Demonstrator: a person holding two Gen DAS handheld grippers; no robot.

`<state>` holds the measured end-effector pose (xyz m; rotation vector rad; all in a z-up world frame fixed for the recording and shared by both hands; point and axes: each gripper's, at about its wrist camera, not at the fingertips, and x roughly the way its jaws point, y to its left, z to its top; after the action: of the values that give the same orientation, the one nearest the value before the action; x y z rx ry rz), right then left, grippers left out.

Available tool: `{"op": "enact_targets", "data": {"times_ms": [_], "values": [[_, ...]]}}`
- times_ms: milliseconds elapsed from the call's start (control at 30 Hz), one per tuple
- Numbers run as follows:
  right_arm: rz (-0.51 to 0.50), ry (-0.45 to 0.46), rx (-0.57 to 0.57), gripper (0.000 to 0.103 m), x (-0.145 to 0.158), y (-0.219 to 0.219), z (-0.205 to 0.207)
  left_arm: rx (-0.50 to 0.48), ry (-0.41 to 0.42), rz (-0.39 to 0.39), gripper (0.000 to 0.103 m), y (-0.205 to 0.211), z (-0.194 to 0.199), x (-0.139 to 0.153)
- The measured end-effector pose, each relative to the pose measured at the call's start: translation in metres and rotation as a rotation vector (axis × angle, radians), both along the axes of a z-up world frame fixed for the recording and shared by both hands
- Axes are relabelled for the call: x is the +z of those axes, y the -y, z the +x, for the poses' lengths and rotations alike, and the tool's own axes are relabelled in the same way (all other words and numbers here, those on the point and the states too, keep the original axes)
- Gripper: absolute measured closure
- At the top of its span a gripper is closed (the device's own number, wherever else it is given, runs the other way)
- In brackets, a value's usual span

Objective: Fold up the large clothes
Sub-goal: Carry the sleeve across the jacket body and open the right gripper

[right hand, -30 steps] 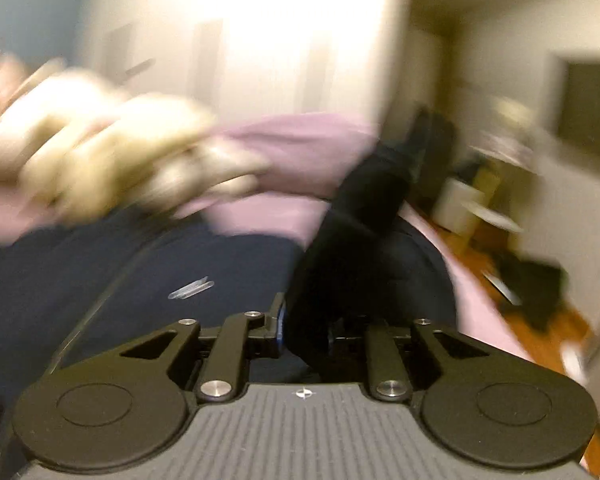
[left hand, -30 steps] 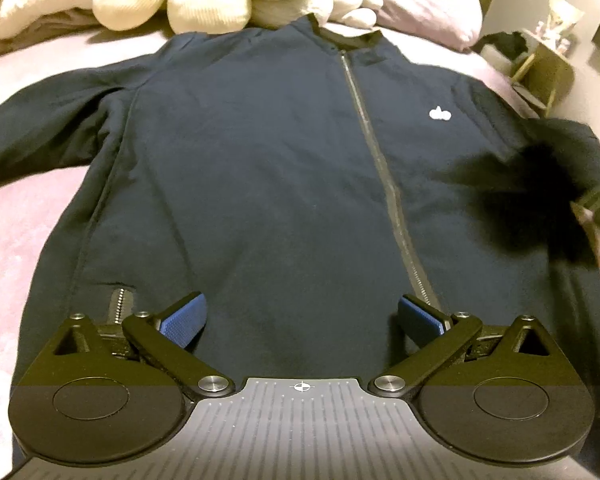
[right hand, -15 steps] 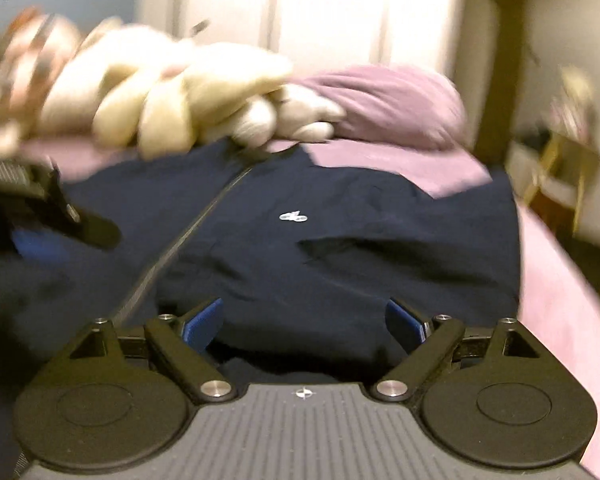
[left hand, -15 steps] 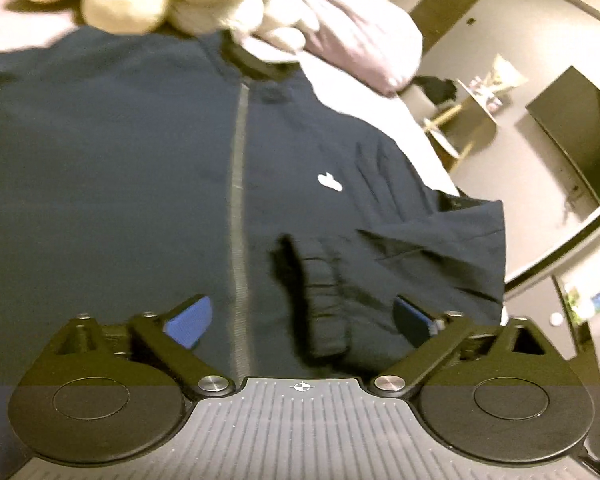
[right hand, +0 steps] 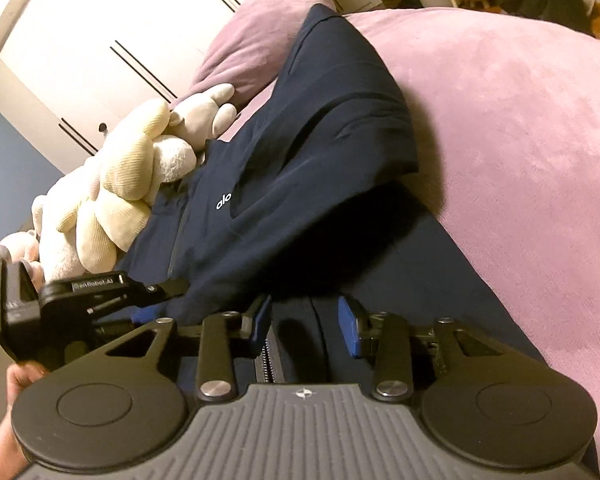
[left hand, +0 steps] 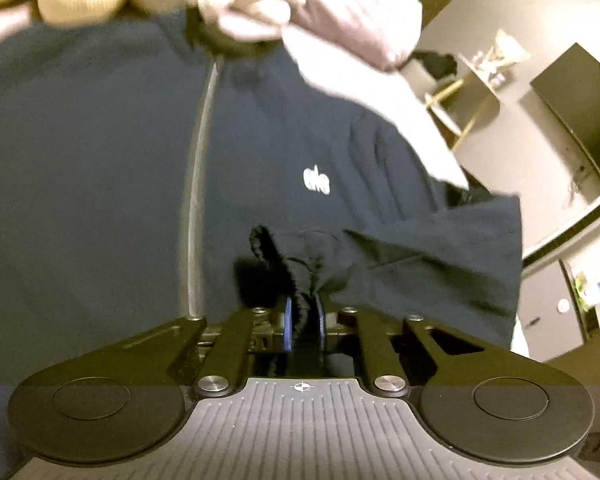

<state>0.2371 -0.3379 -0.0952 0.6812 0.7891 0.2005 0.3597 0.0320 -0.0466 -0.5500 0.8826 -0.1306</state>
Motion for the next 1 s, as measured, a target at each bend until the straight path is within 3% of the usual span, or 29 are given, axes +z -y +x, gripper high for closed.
{"op": "enact_targets", "data": {"times_ms": [100, 167, 267, 333, 467, 533, 600, 733, 833, 933, 1000], "values": [[0.012, 0.011, 0.0, 0.064, 0.007, 0.005, -0.003, 0.042, 0.072, 0.132, 0.09, -0.025, -0.007, 0.029], [0.021, 0.015, 0.0, 0.062, 0.012, 0.006, 0.001, 0.091, 0.098, 0.275, 0.09, -0.045, -0.012, 0.041], [0.01, 0.028, 0.013, 0.055, 0.018, 0.001, 0.01, 0.204, 0.062, 0.532, 0.09, -0.069, -0.016, 0.041], [-0.001, 0.027, 0.021, 0.049, 0.021, -0.006, 0.019, 0.248, 0.026, 0.609, 0.089, -0.084, -0.019, 0.033], [-0.016, 0.038, 0.041, 0.048, 0.024, -0.023, 0.042, 0.268, -0.005, 0.44, 0.083, -0.108, -0.02, 0.014], [0.014, 0.029, 0.027, 0.046, 0.022, -0.026, 0.057, 0.274, -0.006, 0.395, 0.082, -0.112, -0.018, 0.009], [0.065, 0.015, 0.006, 0.041, 0.017, -0.025, 0.071, 0.266, 0.006, 0.398, 0.086, -0.112, -0.012, 0.01], [0.107, 0.012, -0.054, 0.041, 0.014, -0.022, 0.095, 0.264, 0.052, 0.402, 0.091, -0.109, 0.0, 0.02], [0.133, -0.04, -0.131, 0.042, 0.006, -0.015, 0.119, 0.268, 0.113, 0.462, 0.091, -0.101, 0.013, 0.034], [0.181, -0.076, -0.193, 0.057, -0.003, -0.007, 0.137, 0.258, 0.178, 0.53, 0.091, -0.091, 0.026, 0.044], [0.114, -0.041, -0.207, 0.089, 0.005, -0.007, 0.144, 0.243, 0.207, 0.549, 0.091, -0.084, 0.035, 0.045]]}}
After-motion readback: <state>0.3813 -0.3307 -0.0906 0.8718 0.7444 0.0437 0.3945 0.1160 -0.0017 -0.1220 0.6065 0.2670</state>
